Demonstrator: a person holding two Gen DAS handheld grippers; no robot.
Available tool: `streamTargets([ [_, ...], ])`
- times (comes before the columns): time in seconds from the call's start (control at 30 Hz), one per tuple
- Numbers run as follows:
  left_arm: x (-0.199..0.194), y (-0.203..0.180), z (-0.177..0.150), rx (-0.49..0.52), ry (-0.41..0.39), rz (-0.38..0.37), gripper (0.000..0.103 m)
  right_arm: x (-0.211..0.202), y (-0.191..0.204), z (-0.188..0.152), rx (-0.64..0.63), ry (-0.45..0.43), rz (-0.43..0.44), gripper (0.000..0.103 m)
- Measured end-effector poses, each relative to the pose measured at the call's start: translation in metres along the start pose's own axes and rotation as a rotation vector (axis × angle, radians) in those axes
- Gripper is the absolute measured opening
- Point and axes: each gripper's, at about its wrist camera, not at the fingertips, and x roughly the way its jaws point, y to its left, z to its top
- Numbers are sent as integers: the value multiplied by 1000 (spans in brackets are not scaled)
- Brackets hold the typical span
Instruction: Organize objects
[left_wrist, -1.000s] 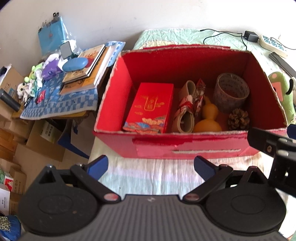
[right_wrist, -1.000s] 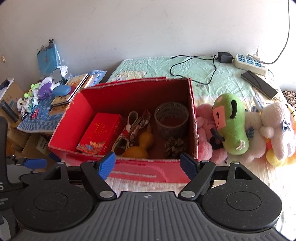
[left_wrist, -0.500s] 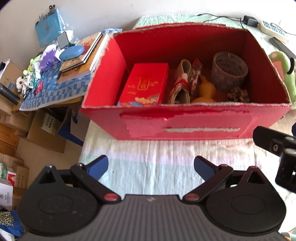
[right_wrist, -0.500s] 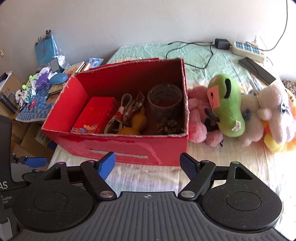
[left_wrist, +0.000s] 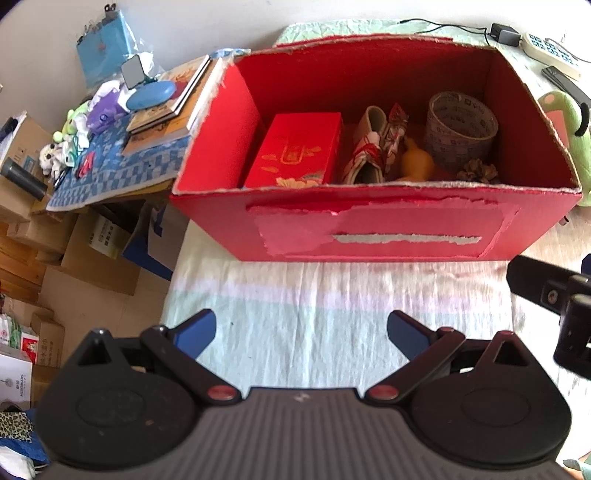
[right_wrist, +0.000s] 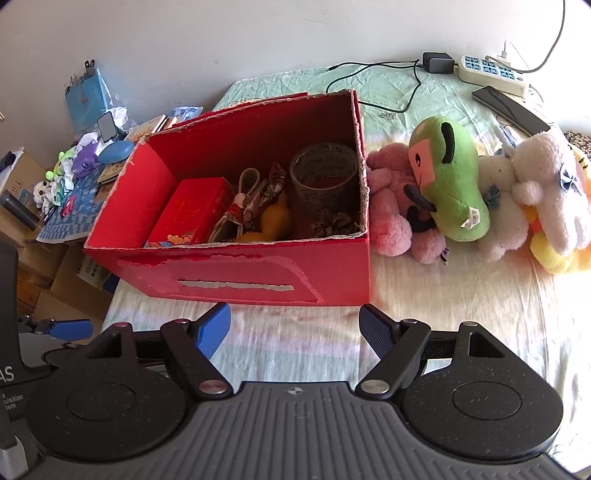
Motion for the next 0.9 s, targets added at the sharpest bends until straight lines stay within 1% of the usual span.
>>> streamTargets([
  [0.13,-8,5,8,7,-24,1,99,-5,4,5,-1,-15,6,79],
  [0.23,-14,10,18,16,-61,4,99,-10,8,13,6,-48,2,79],
  [0.4,-20,20,36,27,-106,-12,99,-14,14,28,23,-88,-15,79],
  [0.63,-19,33,61,35,-159,-52,100,-11,25,43,29,-140,-62,79],
  [0.73,-15,34,69,47,-182,-56,100,-6,28,47,25,-158,-86,79],
  [0.9,-4,35,81,54,-198,-82,100,8,29,56,44,-173,-131,79],
])
